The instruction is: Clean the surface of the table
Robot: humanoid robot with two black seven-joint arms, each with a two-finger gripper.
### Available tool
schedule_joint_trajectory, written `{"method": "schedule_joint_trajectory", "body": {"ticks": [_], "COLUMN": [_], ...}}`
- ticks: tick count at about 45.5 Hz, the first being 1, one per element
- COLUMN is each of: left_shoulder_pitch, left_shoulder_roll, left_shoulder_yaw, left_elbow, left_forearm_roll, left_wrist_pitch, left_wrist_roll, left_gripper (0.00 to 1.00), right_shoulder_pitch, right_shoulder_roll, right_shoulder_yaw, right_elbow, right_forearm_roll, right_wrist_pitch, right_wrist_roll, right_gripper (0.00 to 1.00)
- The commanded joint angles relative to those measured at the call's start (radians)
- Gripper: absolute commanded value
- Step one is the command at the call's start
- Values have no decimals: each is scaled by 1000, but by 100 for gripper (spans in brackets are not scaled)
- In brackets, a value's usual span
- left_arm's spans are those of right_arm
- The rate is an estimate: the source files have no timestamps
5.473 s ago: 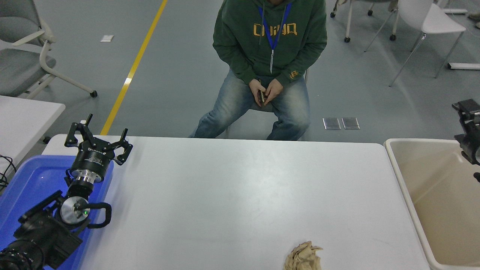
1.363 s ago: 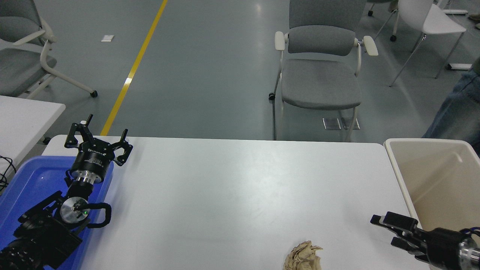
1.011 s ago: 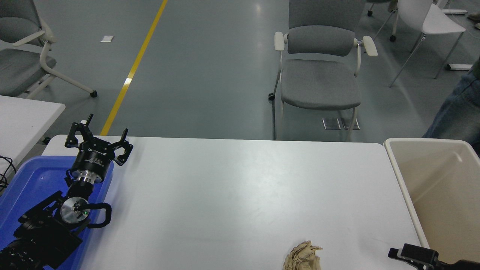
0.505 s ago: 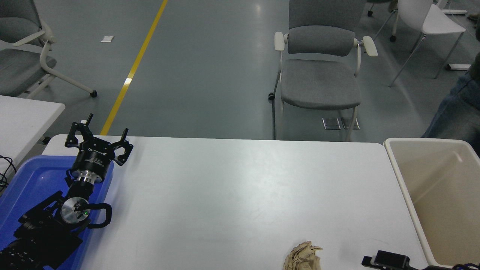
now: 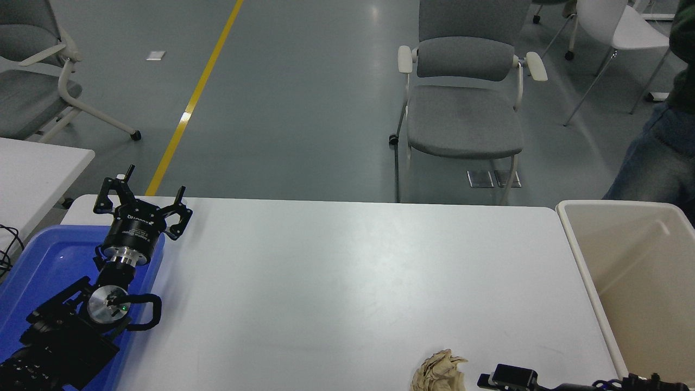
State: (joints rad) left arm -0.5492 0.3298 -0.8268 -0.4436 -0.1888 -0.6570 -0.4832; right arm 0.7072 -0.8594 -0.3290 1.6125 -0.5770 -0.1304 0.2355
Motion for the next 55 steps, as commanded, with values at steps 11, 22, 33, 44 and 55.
{"method": "schedule_joint_trajectory", "body": {"ticks": [11, 22, 33, 44, 55], "left_shoulder_pitch": [0, 0, 0, 0, 0], "left_shoulder_roll": [0, 0, 0, 0, 0], "left_shoulder_yaw": [0, 0, 0, 0, 0], "left_elbow": [0, 0, 0, 0, 0], "left_forearm_roll": [0, 0, 0, 0, 0], "left_wrist_pitch": [-1, 0, -1, 0, 0], "left_wrist_roll": [0, 0, 0, 0, 0], "left_gripper": [100, 100, 100, 100, 100], "right_shoulder_pitch": [-6, -6, -3, -6, 5], "right_shoulder_roll": [141, 192, 230, 290, 298], "right_shoulder_yaw": [10, 19, 31, 24, -13], "right_elbow": [-109, -131, -138, -204, -210], "right_forearm_roll": [19, 25, 25, 14, -35], "right_wrist_pitch": [-14, -21, -38, -41, -28], "right_wrist_roll": [-7, -5, -5, -5, -7], "right_gripper": [100, 100, 99, 84, 4]}}
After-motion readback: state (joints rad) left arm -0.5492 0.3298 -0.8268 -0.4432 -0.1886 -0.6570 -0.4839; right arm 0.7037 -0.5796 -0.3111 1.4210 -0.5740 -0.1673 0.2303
